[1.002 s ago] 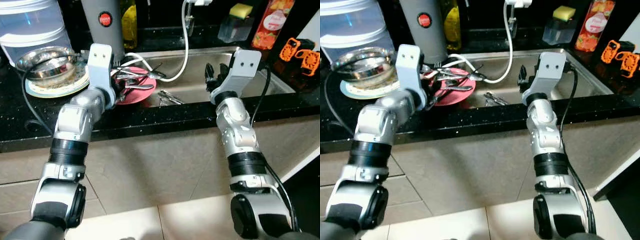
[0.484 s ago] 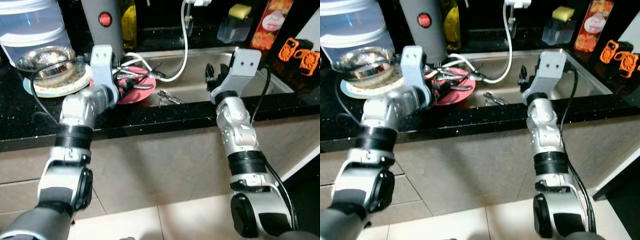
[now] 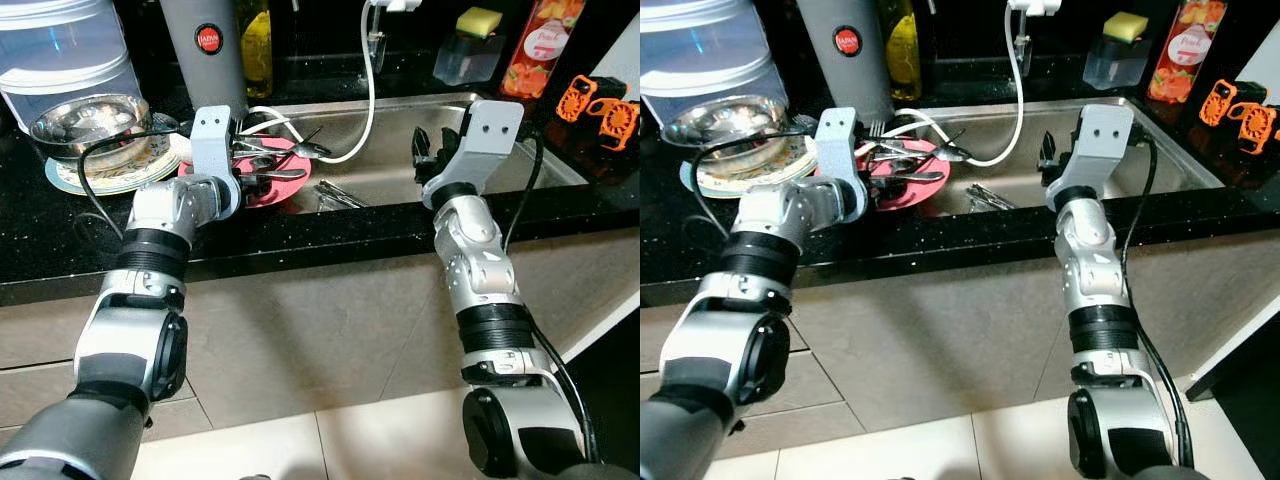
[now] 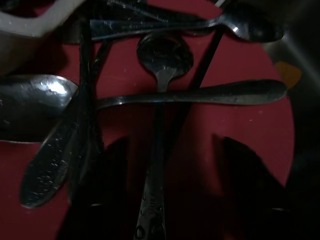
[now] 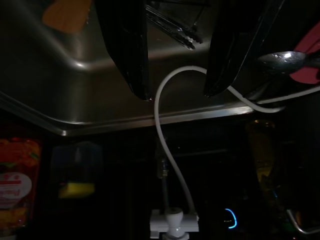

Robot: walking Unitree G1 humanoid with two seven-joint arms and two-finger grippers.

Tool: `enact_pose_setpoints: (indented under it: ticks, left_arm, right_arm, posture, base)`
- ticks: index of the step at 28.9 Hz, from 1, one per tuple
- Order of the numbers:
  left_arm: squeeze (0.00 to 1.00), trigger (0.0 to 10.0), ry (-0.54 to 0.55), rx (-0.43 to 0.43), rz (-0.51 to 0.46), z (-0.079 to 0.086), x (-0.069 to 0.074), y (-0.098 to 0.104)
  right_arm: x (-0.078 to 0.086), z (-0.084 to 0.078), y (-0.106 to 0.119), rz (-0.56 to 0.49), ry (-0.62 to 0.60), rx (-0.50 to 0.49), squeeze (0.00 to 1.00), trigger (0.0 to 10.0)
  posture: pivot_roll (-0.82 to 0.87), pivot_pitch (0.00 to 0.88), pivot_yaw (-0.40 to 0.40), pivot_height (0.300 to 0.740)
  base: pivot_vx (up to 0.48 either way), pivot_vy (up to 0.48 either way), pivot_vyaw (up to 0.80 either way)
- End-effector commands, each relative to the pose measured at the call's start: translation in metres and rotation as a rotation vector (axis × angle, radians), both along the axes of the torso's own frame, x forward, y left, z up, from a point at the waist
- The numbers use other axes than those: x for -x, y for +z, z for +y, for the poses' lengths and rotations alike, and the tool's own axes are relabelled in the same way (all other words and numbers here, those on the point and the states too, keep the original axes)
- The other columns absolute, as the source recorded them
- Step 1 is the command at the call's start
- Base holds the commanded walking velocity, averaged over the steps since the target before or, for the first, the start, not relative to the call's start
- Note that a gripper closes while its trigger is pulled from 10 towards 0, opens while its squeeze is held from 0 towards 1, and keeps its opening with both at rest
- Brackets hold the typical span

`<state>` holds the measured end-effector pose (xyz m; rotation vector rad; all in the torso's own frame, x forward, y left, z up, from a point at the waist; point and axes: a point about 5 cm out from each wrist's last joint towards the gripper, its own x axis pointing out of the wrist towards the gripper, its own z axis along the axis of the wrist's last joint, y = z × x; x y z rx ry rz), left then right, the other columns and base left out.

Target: Kitchen organization

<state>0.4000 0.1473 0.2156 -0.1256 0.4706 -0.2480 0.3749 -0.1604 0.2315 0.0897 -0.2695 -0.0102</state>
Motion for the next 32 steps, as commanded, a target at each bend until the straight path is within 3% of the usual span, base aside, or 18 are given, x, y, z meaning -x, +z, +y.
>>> enact_pose_setpoints:
  ticks: [1, 8, 10, 11, 12, 13, 14, 20, 25, 28, 29, 32]
  left_arm:
    - [0.0, 0.0, 0.006, -0.026, 0.038, 0.002, 0.0, -0.009]
    - [0.0, 0.0, -0.001, -0.022, 0.029, 0.002, -0.001, -0.008]
    - [0.0, 0.0, -0.022, 0.005, -0.025, -0.001, -0.001, 0.002]
    - [0.0, 0.0, -0.035, 0.015, -0.098, -0.003, -0.001, 0.012]
    - [0.0, 2.5, -0.055, 0.04, -0.129, -0.006, 0.0, 0.019]
    - [0.0, 8.6, -0.06, 0.053, -0.162, -0.007, 0.002, 0.025]
    - [0.0, 10.0, -0.066, 0.066, -0.187, -0.008, 0.003, 0.029]
    - [0.0, 10.0, -0.048, 0.134, -0.263, -0.008, 0.013, 0.044]
    - [0.0, 10.0, -0.063, 0.14, -0.24, -0.009, 0.018, 0.041]
    - [0.0, 10.0, -0.017, 0.027, -0.175, -0.007, 0.015, 0.021]
    - [1.0, 10.0, -0.007, 0.009, -0.155, -0.007, 0.014, 0.016]
    - [1.0, 10.0, 0.016, 0.013, -0.124, -0.008, 0.013, 0.01]
  right_arm:
    - [0.001, -0.003, 0.002, -0.007, -0.012, 0.003, 0.0, 10.0]
    - [0.001, -0.002, 0.003, -0.008, -0.009, 0.002, 0.0, 10.0]
    - [0.0, -0.001, 0.003, -0.005, -0.006, 0.002, 0.0, 10.0]
    - [0.0, -0.001, 0.003, -0.005, -0.006, 0.002, 0.0, 10.0]
    - [0.0, -0.001, 0.003, -0.005, -0.005, 0.001, 0.0, 10.0]
    - [0.0, -0.001, 0.003, -0.004, -0.005, 0.001, 0.0, 10.0]
    - [0.0, -0.001, 0.003, -0.004, -0.005, 0.0, 0.0, 10.0]
    - [0.0, -0.001, 0.002, 0.0, -0.005, -0.002, 0.0, 10.0]
    - [0.0, 0.0, 0.001, 0.004, -0.002, -0.002, 0.0, 10.0]
    - [-0.001, 0.003, 0.002, 0.005, 0.006, -0.002, 0.0, 10.0]
    - [-0.002, 0.003, 0.002, 0.005, 0.008, -0.002, 0.0, 10.0]
    - [-0.002, 0.004, 0.002, 0.005, 0.011, -0.002, 0.0, 10.0]
  posture:
    - [0.13, 0.0, 0.025, 0.74]
    - [0.14, 0.0, 0.02, 0.74]
    - [0.14, 0.0, 0.017, 0.74]
    - [0.14, 0.0, 0.014, 0.74]
    - [0.14, 0.0, 0.013, 0.74]
    - [0.14, 0.0, 0.013, 0.74]
    - [0.14, 0.0, 0.013, 0.74]
    - [0.14, 0.0, 0.008, 0.74]
    - [0.15, 0.0, 0.007, 0.74]
    - [0.15, 0.0, 0.002, 0.74]
    - [0.15, 0.0, 0.002, 0.74]
    - [0.15, 0.0, 0.002, 0.74]
  base:
    - [0.0, 0.0, 0.0]
    - [0.0, 0.0, 0.0]
    - [0.0, 0.0, 0.0]
    - [0.0, 0.0, 0.0]
    - [0.0, 0.0, 0.0]
    - [0.0, 0.0, 0.0]
    - [0.0, 0.0, 0.0]
    - [0.0, 0.0, 0.0]
    - [0.0, 0.0, 0.0]
    - [0.0, 0.0, 0.0]
    - [0.0, 0.0, 0.0]
    - [0.0, 0.0, 0.0]
